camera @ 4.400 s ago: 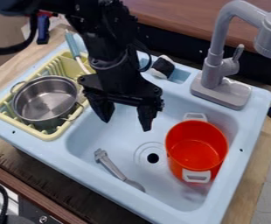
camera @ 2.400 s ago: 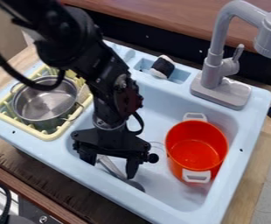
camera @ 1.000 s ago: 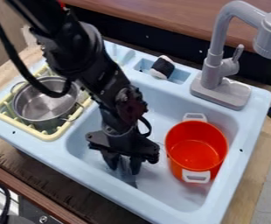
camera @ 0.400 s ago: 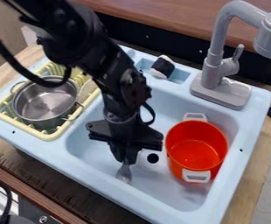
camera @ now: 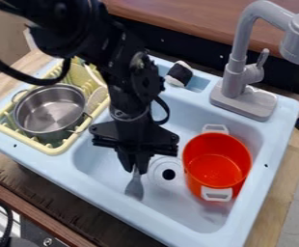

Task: Put the gray spoon into the pot

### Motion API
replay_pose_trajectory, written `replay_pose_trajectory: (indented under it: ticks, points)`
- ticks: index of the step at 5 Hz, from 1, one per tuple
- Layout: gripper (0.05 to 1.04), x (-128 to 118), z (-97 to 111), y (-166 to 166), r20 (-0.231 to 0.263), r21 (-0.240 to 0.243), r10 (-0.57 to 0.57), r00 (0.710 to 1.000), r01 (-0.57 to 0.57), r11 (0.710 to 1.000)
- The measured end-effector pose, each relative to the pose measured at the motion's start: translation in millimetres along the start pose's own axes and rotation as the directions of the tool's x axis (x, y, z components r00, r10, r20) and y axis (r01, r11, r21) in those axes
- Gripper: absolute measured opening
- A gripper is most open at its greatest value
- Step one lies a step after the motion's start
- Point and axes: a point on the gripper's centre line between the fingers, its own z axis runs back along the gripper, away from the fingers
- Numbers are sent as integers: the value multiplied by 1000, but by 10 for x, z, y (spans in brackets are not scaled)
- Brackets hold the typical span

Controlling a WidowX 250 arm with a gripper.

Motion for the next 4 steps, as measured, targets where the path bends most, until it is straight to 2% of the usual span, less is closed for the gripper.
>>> replay_pose_trajectory:
  ticks: [1, 2, 3, 4]
  points:
    - [114, 25, 103, -91, -6, -2, 8, 1000, -8, 1000]
    - [114, 78, 193, -219, -2, -24, 16, 1000, -16, 1000]
    - [114, 142, 275, -285, 27, -42, 21, 999, -20, 999]
    - [114, 203, 378, -402, 24, -73, 25, 999, -23, 997]
